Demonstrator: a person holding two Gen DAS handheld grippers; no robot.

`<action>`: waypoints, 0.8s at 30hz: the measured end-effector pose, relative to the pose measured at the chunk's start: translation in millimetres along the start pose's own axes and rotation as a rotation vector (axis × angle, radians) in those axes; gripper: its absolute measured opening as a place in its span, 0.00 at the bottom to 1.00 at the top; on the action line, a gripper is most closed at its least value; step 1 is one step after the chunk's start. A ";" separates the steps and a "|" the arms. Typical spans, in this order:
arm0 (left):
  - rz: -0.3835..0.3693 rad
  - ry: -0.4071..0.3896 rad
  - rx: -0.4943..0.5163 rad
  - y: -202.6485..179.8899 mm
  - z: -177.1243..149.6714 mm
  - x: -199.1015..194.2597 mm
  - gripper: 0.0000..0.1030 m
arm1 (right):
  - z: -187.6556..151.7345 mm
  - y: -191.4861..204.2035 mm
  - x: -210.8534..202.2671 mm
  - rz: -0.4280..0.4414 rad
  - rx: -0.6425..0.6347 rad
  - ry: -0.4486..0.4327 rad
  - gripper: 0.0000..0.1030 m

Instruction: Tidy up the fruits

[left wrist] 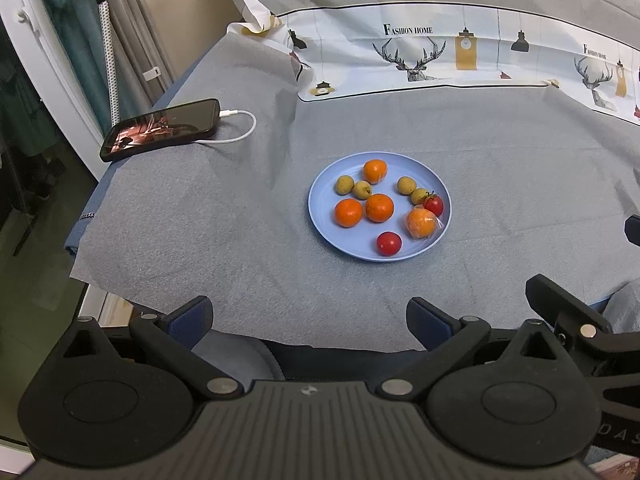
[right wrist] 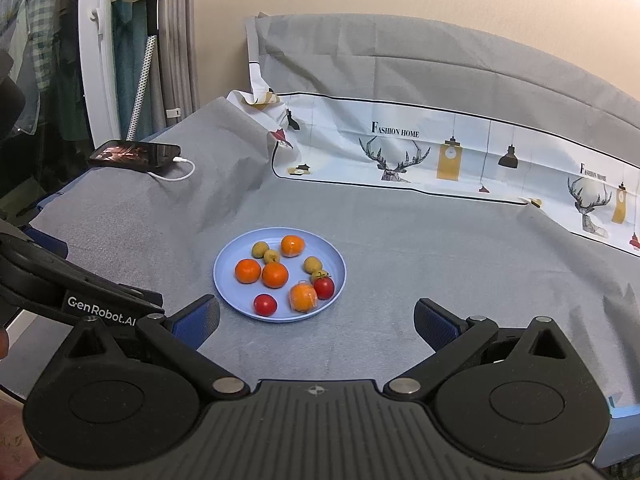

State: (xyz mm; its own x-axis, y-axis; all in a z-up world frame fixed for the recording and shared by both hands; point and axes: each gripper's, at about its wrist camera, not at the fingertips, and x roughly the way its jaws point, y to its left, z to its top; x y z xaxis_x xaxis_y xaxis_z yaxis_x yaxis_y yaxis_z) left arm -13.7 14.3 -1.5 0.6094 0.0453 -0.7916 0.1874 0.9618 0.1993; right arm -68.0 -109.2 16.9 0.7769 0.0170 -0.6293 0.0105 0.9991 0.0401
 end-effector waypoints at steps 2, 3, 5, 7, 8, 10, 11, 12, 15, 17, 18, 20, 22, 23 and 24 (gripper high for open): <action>0.000 0.000 0.000 0.1 0.0 0.0 1.00 | 0.0 -0.4 -0.5 0.000 -0.001 0.000 0.99; -0.001 0.000 0.000 0.1 0.0 0.0 1.00 | 0.0 -0.4 -0.5 0.000 0.000 0.000 0.99; 0.000 0.000 0.000 0.1 0.0 -0.1 1.00 | 0.0 -0.5 -0.5 0.001 0.000 0.001 0.99; 0.000 0.000 0.000 0.2 0.0 0.0 1.00 | 0.1 -0.3 -0.4 0.000 0.000 0.000 0.99; 0.000 0.000 0.000 0.2 0.0 0.0 1.00 | 0.0 -0.2 -0.5 0.000 0.000 0.000 0.99; 0.000 0.000 0.000 0.1 0.1 0.0 1.00 | 0.0 -0.2 -0.4 0.000 -0.001 0.001 0.99; 0.000 0.001 0.000 0.1 0.0 0.0 1.00 | 0.0 -0.1 -0.4 0.000 -0.001 0.001 0.99; 0.000 0.001 0.000 0.0 0.1 0.0 1.00 | 0.0 -0.1 -0.4 0.000 -0.001 0.001 0.99; 0.001 0.001 0.001 1.4 -0.9 0.5 1.00 | 0.1 0.1 -0.3 0.000 0.000 0.001 0.99; 0.001 0.002 0.001 1.2 -0.9 0.5 1.00 | 0.2 0.2 -0.2 0.000 0.000 0.001 0.99; 0.001 0.002 0.001 1.3 -0.9 0.5 1.00 | 0.0 0.3 -0.1 0.000 0.000 0.002 0.99; 0.001 0.002 0.001 1.1 -0.8 0.5 1.00 | -1.0 1.5 0.3 0.001 0.000 0.004 0.99; 0.002 0.002 0.003 2.0 -2.2 1.1 1.00 | -1.4 2.0 0.5 0.002 0.000 0.004 0.99; 0.002 0.002 0.004 2.4 -2.7 1.3 1.00 | -1.3 2.0 0.5 0.002 0.001 0.004 0.99; 0.003 0.003 0.005 2.7 -3.2 1.6 1.00 | -1.3 2.0 0.5 0.002 0.001 0.004 0.99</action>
State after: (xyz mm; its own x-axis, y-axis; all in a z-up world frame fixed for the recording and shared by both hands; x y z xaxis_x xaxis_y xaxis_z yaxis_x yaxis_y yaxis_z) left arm -14.7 17.8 -4.1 0.6074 0.0492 -0.7929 0.1893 0.9604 0.2046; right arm -68.4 -107.1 15.6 0.7741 0.0192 -0.6327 0.0093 0.9991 0.0417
